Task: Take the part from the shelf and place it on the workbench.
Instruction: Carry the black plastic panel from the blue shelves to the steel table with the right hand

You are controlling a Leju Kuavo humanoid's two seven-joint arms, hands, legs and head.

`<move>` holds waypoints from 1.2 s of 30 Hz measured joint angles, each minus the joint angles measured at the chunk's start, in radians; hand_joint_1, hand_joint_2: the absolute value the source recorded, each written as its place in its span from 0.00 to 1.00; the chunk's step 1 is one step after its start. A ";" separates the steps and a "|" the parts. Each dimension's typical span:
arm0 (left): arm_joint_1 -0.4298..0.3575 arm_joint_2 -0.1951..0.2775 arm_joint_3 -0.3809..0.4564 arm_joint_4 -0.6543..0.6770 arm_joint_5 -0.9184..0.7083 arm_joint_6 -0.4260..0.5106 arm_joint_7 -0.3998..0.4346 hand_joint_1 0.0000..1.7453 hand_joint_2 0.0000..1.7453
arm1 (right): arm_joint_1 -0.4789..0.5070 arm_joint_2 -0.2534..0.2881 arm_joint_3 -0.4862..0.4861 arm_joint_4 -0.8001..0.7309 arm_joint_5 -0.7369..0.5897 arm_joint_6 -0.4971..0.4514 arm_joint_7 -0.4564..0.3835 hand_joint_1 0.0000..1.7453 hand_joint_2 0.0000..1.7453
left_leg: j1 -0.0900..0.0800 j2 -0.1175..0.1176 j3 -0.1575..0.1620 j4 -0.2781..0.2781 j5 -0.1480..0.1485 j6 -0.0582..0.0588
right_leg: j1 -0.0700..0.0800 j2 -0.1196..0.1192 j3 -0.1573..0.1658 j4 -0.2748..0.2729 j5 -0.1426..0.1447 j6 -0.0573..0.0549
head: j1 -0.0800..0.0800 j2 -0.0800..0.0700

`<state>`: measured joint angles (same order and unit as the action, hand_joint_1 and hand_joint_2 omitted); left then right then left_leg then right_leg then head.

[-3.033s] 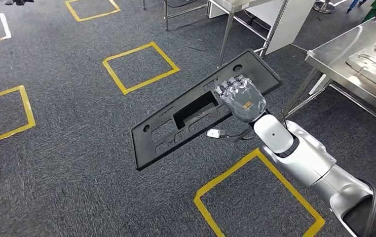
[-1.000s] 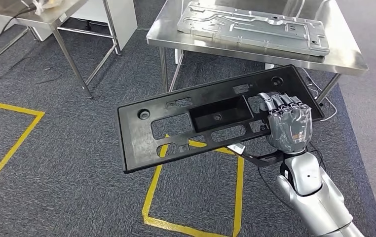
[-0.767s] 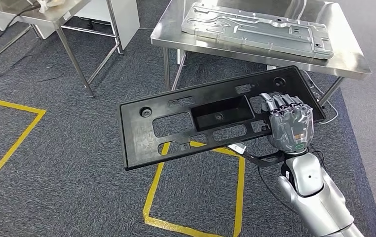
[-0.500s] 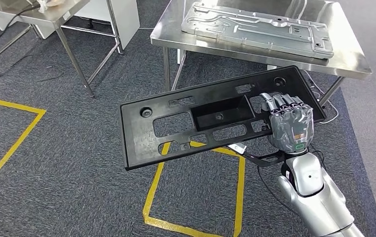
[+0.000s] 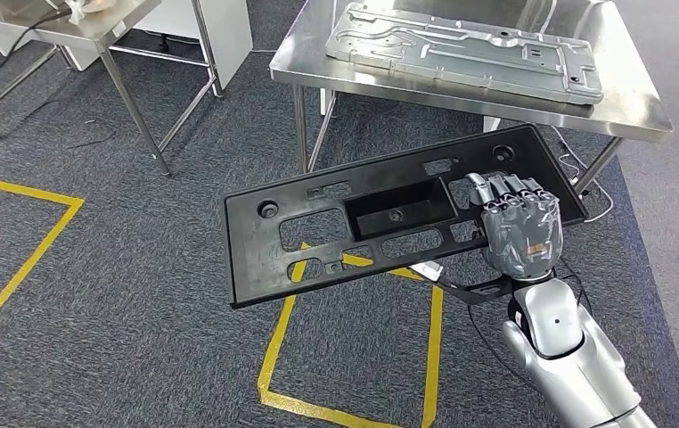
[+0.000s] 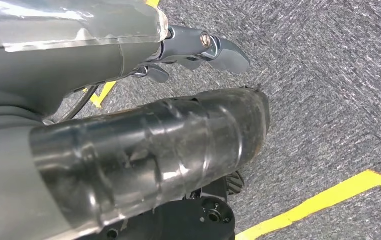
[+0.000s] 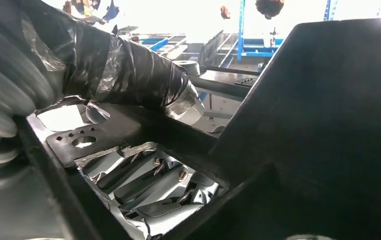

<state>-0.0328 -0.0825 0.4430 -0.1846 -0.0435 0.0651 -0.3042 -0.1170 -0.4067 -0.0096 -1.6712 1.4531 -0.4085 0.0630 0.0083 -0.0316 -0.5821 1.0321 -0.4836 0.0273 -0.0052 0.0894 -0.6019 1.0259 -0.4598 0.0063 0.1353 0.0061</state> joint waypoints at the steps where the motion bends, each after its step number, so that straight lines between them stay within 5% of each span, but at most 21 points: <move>1: -0.001 0.000 0.001 0.000 -0.001 0.000 0.000 0.00 0.00 | 0.002 0.000 0.000 0.000 -0.005 -0.001 0.000 1.00 1.00 | -0.001 0.002 0.002 -0.002 0.001 0.004 | -0.001 0.004 0.001 -0.004 0.002 0.004 | 0.000 0.000; 4: -0.001 -0.003 0.002 0.000 -0.006 -0.002 0.000 0.00 0.00 | 0.010 -0.004 -0.004 -0.001 -0.027 -0.006 -0.001 1.00 1.00 | 0.010 0.023 0.026 -0.037 0.014 0.018 | 0.001 -0.020 -0.003 0.014 -0.012 0.013 | 0.001 0.000; 7: 0.002 -0.004 0.006 0.000 -0.011 -0.002 0.001 0.00 0.00 | 0.017 -0.006 -0.007 -0.001 -0.035 -0.008 -0.001 1.00 1.00 | 0.014 0.055 0.040 -0.052 0.014 0.020 | -0.009 -0.071 -0.089 0.173 -0.085 0.025 | 0.002 0.000; 9: 0.003 -0.004 0.009 0.000 -0.013 -0.002 0.002 0.00 0.00 | 0.027 -0.006 -0.007 -0.001 -0.034 -0.008 -0.001 1.00 1.00 | 0.017 0.078 0.043 -0.049 0.007 0.013 | -0.022 -0.082 -0.135 0.243 -0.093 0.037 | 0.002 0.000; 10: 0.003 -0.005 0.010 0.000 -0.014 -0.002 0.002 0.00 0.00 | 0.031 -0.006 -0.007 -0.001 -0.033 -0.008 -0.001 1.00 1.00 | 0.021 0.090 0.046 -0.045 0.001 0.007 | -0.028 -0.088 -0.131 0.226 -0.070 0.044 | 0.002 0.000; 13: 0.003 -0.003 0.013 0.000 -0.016 -0.003 0.002 0.00 0.00 | 0.039 -0.005 -0.008 -0.001 -0.032 -0.009 -0.001 1.00 1.00 | 0.031 0.122 0.056 -0.025 -0.025 -0.023 | -0.036 -0.137 -0.051 0.057 0.016 0.061 | 0.002 0.000; 15: 0.002 0.000 0.015 0.000 -0.017 -0.003 0.002 0.00 0.00 | 0.043 -0.003 -0.009 0.000 -0.032 -0.010 -0.001 1.00 1.00 | 0.027 0.138 0.064 -0.019 -0.040 -0.042 | -0.031 -0.150 -0.034 0.021 0.019 0.046 | 0.002 0.000; 17: -0.001 -0.001 0.016 0.000 -0.018 -0.003 0.004 0.00 0.00 | 0.049 -0.003 -0.010 0.000 -0.029 -0.011 -0.001 1.00 1.00 | 0.025 0.154 0.077 -0.026 -0.049 -0.055 | -0.030 -0.126 -0.037 0.029 0.012 0.023 | 0.001 0.000; 20: -0.006 -0.002 0.016 -0.001 -0.020 -0.003 0.006 0.00 0.00 | 0.051 -0.002 -0.011 0.001 -0.018 -0.011 -0.001 1.00 1.00 | 0.032 0.097 0.061 0.035 -0.098 -0.061 | -0.030 -0.092 -0.032 0.026 0.009 0.000 | 0.000 0.000; 21: -0.006 -0.002 0.016 -0.001 -0.020 -0.003 0.007 0.00 0.00 | 0.051 -0.001 -0.011 0.002 -0.015 -0.011 -0.001 1.00 1.00 | 0.031 0.066 0.031 0.097 -0.130 -0.058 | -0.028 -0.081 -0.030 0.026 0.008 -0.006 | 0.000 0.000; 23: -0.004 -0.002 0.016 0.000 -0.021 -0.003 0.008 0.00 0.00 | 0.049 0.001 -0.011 0.005 -0.012 -0.010 -0.001 1.00 1.00 | 0.022 0.042 -0.047 0.234 -0.179 -0.048 | -0.018 -0.056 -0.028 0.026 0.005 -0.016 | 0.000 0.000; 25: 0.000 -0.002 0.016 0.000 -0.022 -0.003 0.008 0.00 0.00 | 0.049 0.003 -0.011 0.011 -0.006 -0.010 -0.001 1.00 1.00 | 0.013 0.037 -0.084 0.270 -0.155 -0.032 | -0.008 -0.025 -0.022 0.027 0.002 -0.021 | 0.000 0.000; 29: 0.000 0.001 0.017 0.000 -0.029 -0.001 0.009 0.00 0.00 | 0.051 0.007 -0.011 0.019 0.032 -0.020 0.004 1.00 1.00 | -0.011 0.008 -0.022 0.054 -0.010 0.021 | 0.009 0.014 -0.010 0.027 -0.004 -0.027 | 0.000 0.000; 33: -0.011 -0.001 0.018 -0.001 -0.035 0.000 0.009 0.00 0.00 | 0.059 0.011 -0.008 0.026 0.063 -0.022 0.010 1.00 1.00 | -0.013 0.007 0.003 -0.004 0.005 0.030 | 0.003 0.027 -0.009 0.018 -0.003 -0.007 | 0.000 0.000; 36: -0.007 -0.004 0.018 -0.001 -0.039 0.000 0.010 0.00 0.00 | 0.058 0.011 -0.006 0.032 0.069 -0.017 0.010 1.00 1.00 | -0.005 0.021 0.019 -0.034 0.020 0.035 | 0.003 -0.041 -0.040 0.090 -0.053 0.011 | 0.002 0.000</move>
<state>-0.0396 -0.0867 0.4610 -0.1854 -0.0822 0.0653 -0.2946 -0.0588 -0.3957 -0.0158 -1.6392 1.5222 -0.4259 0.0735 0.0030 -0.0103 -0.5627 0.9983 -0.4637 0.0622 -0.0026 0.0485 -0.6420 1.1157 -0.5129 0.0169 0.1374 0.0061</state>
